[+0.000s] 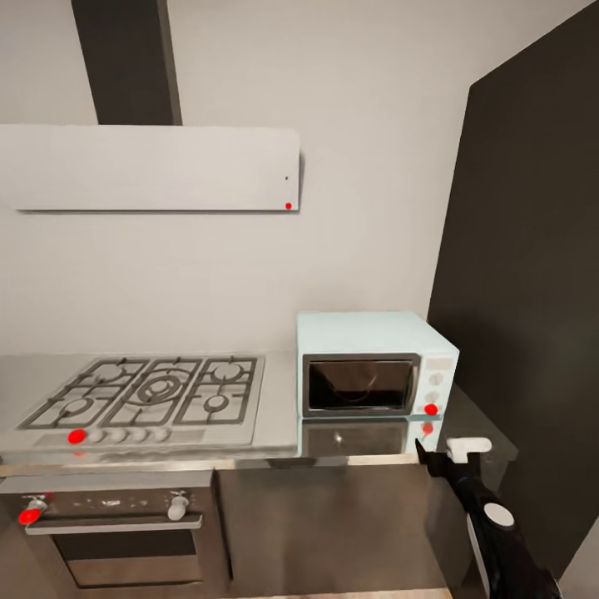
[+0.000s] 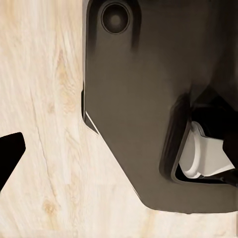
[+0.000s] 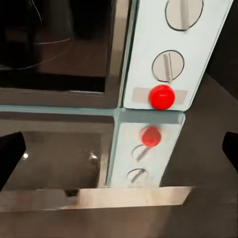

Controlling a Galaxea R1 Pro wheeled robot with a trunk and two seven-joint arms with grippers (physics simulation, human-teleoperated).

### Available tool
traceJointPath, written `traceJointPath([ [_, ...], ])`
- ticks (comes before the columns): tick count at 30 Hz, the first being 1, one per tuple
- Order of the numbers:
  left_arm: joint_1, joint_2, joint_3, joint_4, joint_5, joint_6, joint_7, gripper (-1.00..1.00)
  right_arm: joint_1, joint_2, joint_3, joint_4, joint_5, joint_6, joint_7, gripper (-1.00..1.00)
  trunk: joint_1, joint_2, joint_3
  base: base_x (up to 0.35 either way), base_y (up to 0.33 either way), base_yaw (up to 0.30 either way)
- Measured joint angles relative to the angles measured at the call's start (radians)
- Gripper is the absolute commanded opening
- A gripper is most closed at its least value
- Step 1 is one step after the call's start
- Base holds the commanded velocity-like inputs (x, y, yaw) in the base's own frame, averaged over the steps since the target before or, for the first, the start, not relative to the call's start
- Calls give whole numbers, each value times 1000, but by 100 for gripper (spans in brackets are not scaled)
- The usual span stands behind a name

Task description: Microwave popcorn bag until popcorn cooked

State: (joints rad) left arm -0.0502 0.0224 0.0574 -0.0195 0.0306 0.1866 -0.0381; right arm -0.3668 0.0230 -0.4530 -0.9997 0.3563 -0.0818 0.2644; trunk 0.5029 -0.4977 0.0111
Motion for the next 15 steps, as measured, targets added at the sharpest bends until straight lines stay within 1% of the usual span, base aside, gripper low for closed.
traceJointPath([
  [4, 0, -1, 0, 0, 0, 0, 0, 100, -6, 0, -1, -1, 0, 5, -1, 100, 0, 0, 0, 327, -79, 0],
  [6, -1, -1, 0, 0, 0, 0, 0, 100, -6, 0, -1, -1, 0, 5, -1, 100, 0, 0, 0, 180, -31, 0],
  [9, -1, -1, 0, 0, 0, -1, 0, 100, -6, 0, -1, 0, 0, 3, -1, 100, 0, 0, 0, 61, -10, 0],
  [15, -1, -1, 0, 0, 0, -1, 0, 100, -6, 0, 1, 7, 0, 1, -1, 100, 1, 0, 0, 9, -2, 0],
])
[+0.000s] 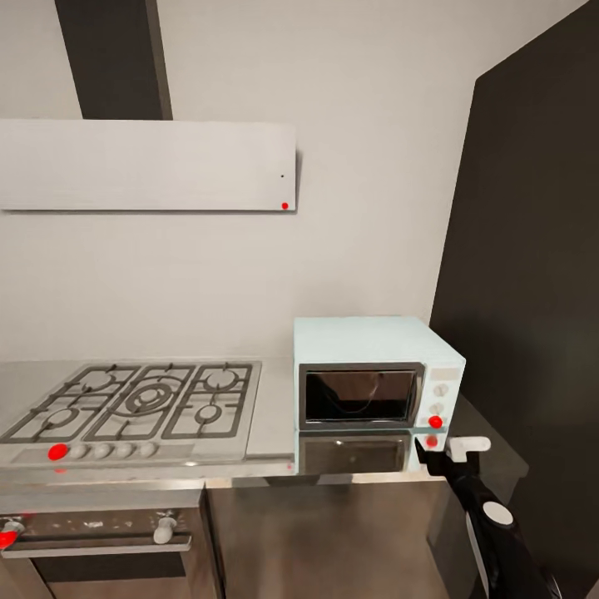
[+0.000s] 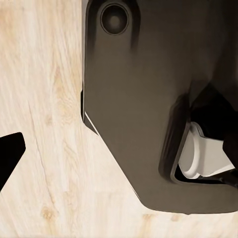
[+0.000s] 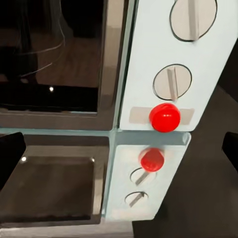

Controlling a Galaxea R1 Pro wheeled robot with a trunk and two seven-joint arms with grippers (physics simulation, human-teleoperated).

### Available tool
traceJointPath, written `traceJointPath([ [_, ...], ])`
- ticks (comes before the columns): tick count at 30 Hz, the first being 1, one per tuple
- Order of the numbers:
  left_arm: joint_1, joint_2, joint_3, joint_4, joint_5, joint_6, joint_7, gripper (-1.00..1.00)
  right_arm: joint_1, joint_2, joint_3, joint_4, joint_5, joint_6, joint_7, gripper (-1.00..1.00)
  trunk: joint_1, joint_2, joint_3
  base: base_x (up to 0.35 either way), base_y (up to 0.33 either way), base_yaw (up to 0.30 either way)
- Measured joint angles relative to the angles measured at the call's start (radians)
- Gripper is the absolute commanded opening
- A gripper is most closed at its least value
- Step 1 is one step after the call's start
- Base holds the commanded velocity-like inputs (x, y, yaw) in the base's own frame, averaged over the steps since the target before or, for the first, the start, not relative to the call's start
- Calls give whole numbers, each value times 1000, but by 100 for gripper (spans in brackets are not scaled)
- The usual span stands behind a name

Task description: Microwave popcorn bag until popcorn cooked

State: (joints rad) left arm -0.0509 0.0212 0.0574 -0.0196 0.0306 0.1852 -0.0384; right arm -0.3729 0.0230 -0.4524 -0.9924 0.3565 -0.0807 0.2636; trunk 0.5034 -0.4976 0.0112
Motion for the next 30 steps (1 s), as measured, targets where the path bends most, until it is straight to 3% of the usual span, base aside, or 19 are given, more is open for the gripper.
traceJointPath([
  [4, 0, 0, 0, 0, 0, 0, 0, 100, 1, -1, -4, 18, 0, 2, 0, 100, 0, 0, 0, 1, 0, 0],
  [5, 0, 0, 0, 0, 0, 0, 0, 100, 1, -2, -49, 49, 1, 0, -1, 100, 0, 0, 0, 0, 0, 0],
  [6, 0, 0, 0, 0, 0, 0, 0, 100, 1, -2, -66, 63, 1, -2, -1, 100, 0, 0, 0, 0, 0, 0],
  [10, 0, 1, 0, 0, 0, 0, 0, 100, 1, -2, -98, 106, 1, -6, -1, 100, 0, 0, 0, 0, 0, 0],
  [24, 0, 1, 1, 0, 0, 0, 0, 100, 1, -6, -107, 145, 1, -11, -1, 100, 0, 0, 0, 1, 0, 0],
  [30, 0, 1, 0, 0, 0, 1, 0, 100, 1, -6, -105, 157, 1, -13, -1, 100, 0, 0, 0, 265, -31, 0],
])
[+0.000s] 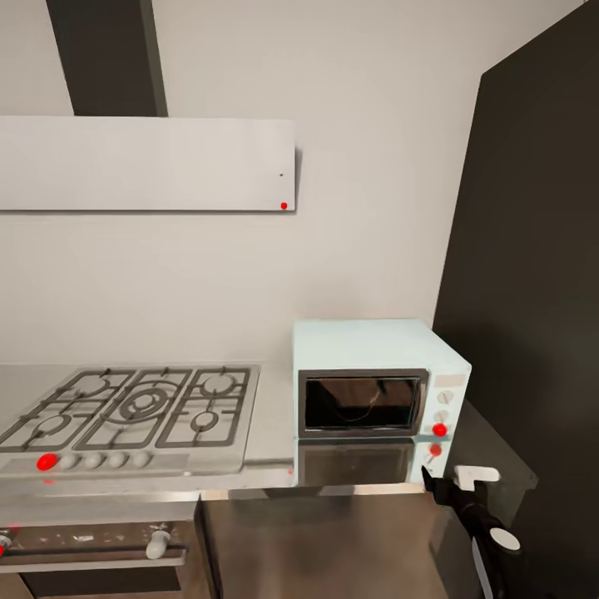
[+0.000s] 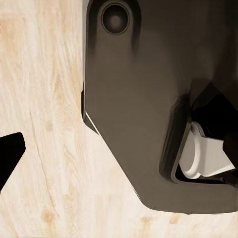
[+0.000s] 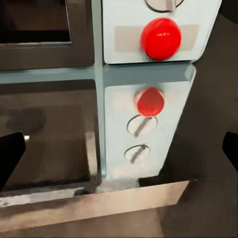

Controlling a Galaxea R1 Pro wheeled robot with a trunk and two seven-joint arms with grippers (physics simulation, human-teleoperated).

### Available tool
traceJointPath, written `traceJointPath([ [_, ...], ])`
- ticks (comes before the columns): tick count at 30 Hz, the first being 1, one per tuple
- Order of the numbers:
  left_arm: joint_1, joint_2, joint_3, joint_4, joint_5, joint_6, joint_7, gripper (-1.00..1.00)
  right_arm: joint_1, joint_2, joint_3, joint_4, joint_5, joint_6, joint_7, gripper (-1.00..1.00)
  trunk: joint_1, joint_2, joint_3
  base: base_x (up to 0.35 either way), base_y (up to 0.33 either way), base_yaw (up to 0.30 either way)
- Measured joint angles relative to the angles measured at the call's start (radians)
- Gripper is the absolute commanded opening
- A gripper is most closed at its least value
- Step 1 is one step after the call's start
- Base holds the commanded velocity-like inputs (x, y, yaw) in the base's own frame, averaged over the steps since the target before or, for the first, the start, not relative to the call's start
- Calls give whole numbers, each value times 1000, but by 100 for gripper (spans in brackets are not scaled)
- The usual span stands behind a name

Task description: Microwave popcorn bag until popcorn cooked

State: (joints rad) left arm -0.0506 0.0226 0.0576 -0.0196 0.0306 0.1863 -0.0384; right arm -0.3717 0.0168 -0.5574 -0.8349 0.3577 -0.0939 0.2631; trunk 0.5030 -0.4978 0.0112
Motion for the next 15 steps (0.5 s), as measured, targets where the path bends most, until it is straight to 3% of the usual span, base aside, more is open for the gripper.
traceJointPath([
  [6, 0, 0, 0, 0, 0, 0, 0, 100, 0, 0, -5, 22, 0, 1, -2, 100, 0, 0, 0, 284, -122, 0],
  [8, 0, 0, 0, 0, 0, 0, 0, 100, 0, 0, -15, 23, 0, 1, -3, 100, 0, 0, 0, 72, -36, 0],
  [12, 0, 0, 0, 0, 0, 0, 0, 100, 0, 0, -73, 24, 0, 2, -22, 100, 0, 0, 0, 22, -11, 0],
  [15, 0, -1, 0, 0, 0, 0, 0, 100, 0, 0, -86, 24, 0, 3, -31, 100, 0, 0, 0, 9, -3, 0],
])
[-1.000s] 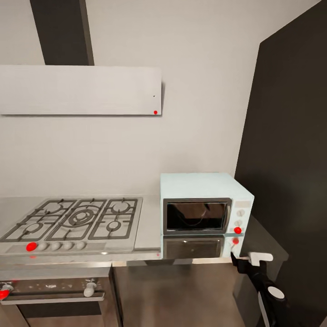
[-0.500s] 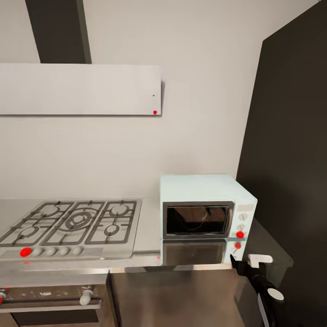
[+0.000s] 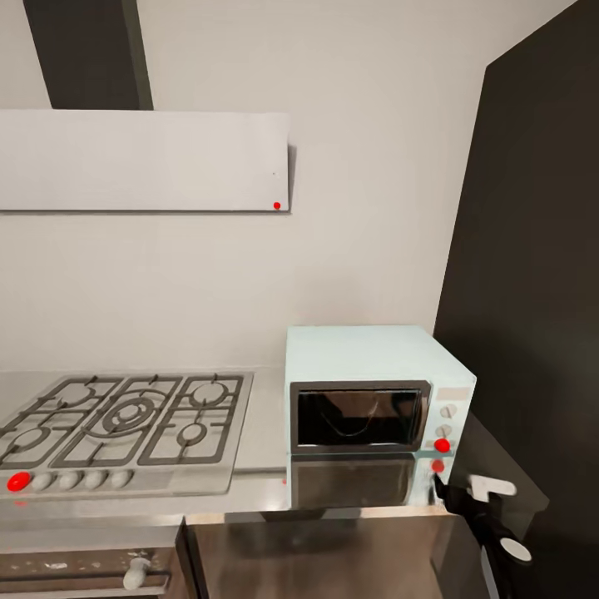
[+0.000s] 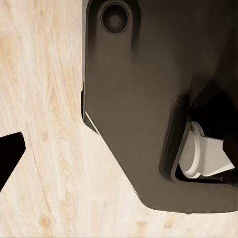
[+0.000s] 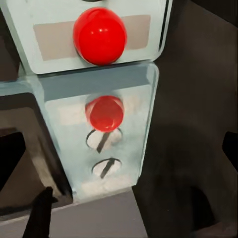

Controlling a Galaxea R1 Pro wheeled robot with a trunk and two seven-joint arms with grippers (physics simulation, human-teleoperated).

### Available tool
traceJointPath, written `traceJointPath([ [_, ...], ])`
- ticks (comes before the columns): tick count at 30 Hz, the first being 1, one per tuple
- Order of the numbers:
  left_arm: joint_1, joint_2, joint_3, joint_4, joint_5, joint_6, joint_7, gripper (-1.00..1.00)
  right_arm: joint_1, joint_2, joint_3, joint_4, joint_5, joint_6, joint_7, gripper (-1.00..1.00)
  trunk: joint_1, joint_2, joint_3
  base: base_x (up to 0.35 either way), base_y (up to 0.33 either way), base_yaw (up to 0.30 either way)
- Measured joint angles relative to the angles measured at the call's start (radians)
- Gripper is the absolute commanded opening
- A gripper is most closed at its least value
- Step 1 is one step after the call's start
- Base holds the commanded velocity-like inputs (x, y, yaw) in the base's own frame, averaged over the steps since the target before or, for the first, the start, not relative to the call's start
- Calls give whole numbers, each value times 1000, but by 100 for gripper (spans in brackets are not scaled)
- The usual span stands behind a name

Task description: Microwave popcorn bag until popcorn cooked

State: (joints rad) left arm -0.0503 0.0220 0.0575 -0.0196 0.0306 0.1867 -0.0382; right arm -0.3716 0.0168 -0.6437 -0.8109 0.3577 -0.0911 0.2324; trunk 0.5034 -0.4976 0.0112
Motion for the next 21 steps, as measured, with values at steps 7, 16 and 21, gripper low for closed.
traceJointPath([
  [7, 0, 0, 0, 0, 0, 0, 0, 100, 0, 0, -6, 0, 0, -2, -5, 100, -1, 0, 0, 199, -46, 0],
  [16, 0, 0, 0, 0, 0, 0, 0, 100, 0, 0, -6, 0, 0, -3, -3, 100, 0, 0, 0, 73, -36, 0],
  [21, -1, 0, 0, 0, 0, 0, 0, 100, 0, 0, -6, 0, 0, -3, -3, 100, 0, 0, 0, 65, -34, 0],
])
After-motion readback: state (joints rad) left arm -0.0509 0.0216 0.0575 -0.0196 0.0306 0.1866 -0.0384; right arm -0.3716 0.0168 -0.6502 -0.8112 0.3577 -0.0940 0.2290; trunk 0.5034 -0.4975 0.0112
